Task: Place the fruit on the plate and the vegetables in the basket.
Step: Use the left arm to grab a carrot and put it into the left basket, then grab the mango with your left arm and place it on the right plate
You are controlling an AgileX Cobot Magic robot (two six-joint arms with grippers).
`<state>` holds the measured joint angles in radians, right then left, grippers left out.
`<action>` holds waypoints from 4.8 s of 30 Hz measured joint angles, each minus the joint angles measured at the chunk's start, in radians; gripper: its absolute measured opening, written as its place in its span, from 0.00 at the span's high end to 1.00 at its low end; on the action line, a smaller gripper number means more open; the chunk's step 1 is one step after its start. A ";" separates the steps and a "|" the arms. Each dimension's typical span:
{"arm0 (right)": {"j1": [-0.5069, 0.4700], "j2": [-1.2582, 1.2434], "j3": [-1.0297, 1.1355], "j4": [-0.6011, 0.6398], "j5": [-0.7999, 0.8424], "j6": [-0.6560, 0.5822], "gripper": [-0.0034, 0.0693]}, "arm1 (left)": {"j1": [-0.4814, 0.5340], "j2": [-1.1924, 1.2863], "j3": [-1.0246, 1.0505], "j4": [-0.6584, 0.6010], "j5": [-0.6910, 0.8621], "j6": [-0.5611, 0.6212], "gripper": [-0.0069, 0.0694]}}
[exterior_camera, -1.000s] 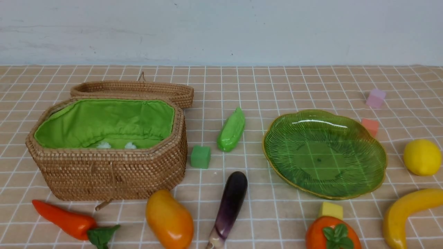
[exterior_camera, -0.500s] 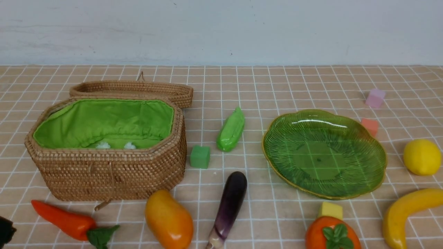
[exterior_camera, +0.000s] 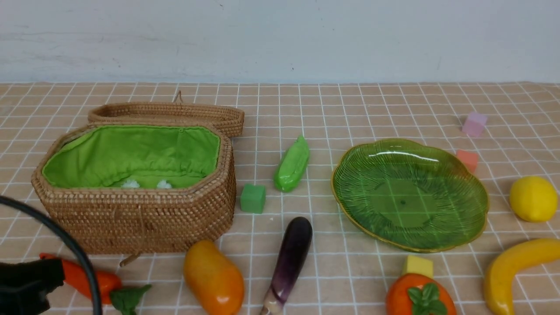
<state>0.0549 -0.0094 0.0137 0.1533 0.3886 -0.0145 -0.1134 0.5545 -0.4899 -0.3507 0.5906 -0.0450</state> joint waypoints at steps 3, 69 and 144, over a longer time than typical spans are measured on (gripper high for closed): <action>0.000 0.000 0.000 -0.004 -0.010 0.000 0.63 | 0.000 0.006 -0.003 -0.013 0.019 0.007 0.93; 0.114 0.422 -0.768 0.453 0.802 -0.449 0.79 | -0.088 1.062 -0.292 0.604 0.038 1.218 0.43; 0.114 0.422 -0.768 0.636 0.568 -0.475 0.76 | -0.580 1.122 -0.556 0.608 0.104 1.069 0.06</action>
<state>0.1687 0.4129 -0.7539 0.7891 0.9567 -0.4892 -0.6933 1.6760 -1.0461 0.2575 0.6951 1.0242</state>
